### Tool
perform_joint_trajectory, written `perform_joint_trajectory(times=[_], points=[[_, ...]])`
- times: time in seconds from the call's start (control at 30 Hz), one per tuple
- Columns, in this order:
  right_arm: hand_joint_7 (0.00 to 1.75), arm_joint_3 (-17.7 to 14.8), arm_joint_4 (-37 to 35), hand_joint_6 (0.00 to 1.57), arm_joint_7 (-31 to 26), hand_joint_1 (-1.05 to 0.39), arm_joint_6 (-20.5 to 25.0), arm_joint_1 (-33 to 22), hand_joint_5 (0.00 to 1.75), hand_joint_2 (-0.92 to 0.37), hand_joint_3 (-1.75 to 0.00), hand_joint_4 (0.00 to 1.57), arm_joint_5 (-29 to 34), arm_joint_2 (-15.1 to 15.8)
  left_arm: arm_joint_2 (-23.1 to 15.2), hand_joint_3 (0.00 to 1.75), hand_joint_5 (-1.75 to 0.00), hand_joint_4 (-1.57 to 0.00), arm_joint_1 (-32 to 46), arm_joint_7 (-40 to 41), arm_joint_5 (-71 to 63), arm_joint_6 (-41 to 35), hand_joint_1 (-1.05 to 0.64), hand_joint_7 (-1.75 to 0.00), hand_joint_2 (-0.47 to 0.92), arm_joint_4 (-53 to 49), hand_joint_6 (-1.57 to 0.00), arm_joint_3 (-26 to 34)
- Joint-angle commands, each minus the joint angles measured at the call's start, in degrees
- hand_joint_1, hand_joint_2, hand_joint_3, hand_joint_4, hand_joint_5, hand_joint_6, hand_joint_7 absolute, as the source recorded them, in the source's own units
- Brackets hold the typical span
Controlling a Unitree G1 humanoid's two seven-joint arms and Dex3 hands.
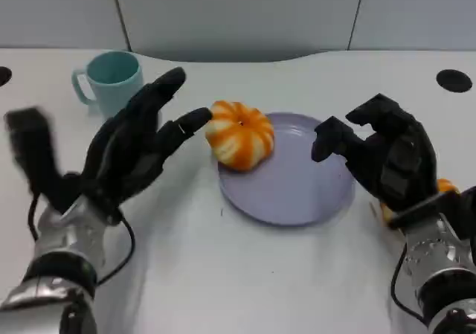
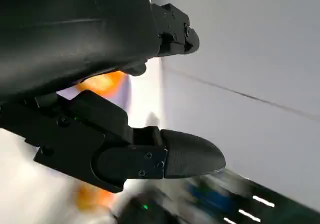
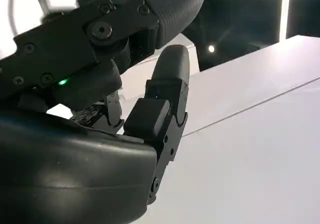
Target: Grasp the bread from the table and place it into the plate.
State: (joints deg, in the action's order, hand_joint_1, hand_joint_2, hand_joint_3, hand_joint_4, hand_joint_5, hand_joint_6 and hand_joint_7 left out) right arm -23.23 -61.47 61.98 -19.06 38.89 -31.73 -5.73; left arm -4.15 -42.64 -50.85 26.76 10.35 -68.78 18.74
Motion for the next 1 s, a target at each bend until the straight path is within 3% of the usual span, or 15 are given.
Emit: perform_joint_trajectory(times=[0.03,0.17,0.23,0.33,0.57,0.67,1.0], points=[[0.55,0.10,0.84,1.00,0.05,-0.49,-1.51,-0.52,1.36,-0.85,0.00,0.81,0.85,1.70,-1.72,0.58,-0.61,0.00,8.11,-7.88,4.57,-5.82,-1.05,-0.05,0.92,6.00,-0.01,3.87],[0.55,-1.01,0.58,0.98,1.96,-0.45,0.60,-0.62,1.37,-0.85,0.00,0.81,-0.34,2.67,-1.77,0.62,-0.58,0.00,13.94,-8.34,5.03,-7.44,-1.05,-0.07,0.92,9.39,-0.01,4.53],[0.57,-1.31,0.42,1.00,2.10,-0.46,1.03,-0.83,1.52,-0.85,0.00,0.78,-0.30,3.23,-1.78,0.58,-0.63,0.00,15.46,-7.51,5.05,-7.53,-1.05,-0.10,0.92,9.48,-0.05,5.03],[0.59,-1.24,0.03,0.99,2.32,-0.46,2.34,-0.84,1.62,-0.84,0.00,0.76,0.16,4.25,-1.24,0.58,-0.64,0.00,16.16,-6.90,4.84,-7.03,-1.05,-0.13,0.92,10.09,-0.07,5.41],[0.58,-0.59,0.98,1.00,0.66,-0.48,2.28,-1.67,1.62,-0.82,0.00,0.76,1.18,4.72,-0.98,0.58,-0.65,0.00,16.18,-8.14,4.54,-6.65,-1.05,-0.14,0.92,10.05,-0.07,5.37],[0.63,0.05,2.68,1.01,-1.08,-0.49,2.35,-2.88,1.56,-0.84,0.00,0.77,1.76,4.64,-0.95,0.57,-0.71,0.00,16.21,-8.00,4.25,-6.40,-1.05,-0.16,0.92,9.75,-0.08,5.21],[0.75,0.03,3.09,0.92,-0.34,-0.48,2.27,-3.18,1.62,-0.82,0.00,0.74,1.16,3.92,-1.62,0.56,-0.95,0.00,15.88,-6.49,4.06,-6.44,-1.05,-0.23,0.92,9.21,-0.09,5.55]])
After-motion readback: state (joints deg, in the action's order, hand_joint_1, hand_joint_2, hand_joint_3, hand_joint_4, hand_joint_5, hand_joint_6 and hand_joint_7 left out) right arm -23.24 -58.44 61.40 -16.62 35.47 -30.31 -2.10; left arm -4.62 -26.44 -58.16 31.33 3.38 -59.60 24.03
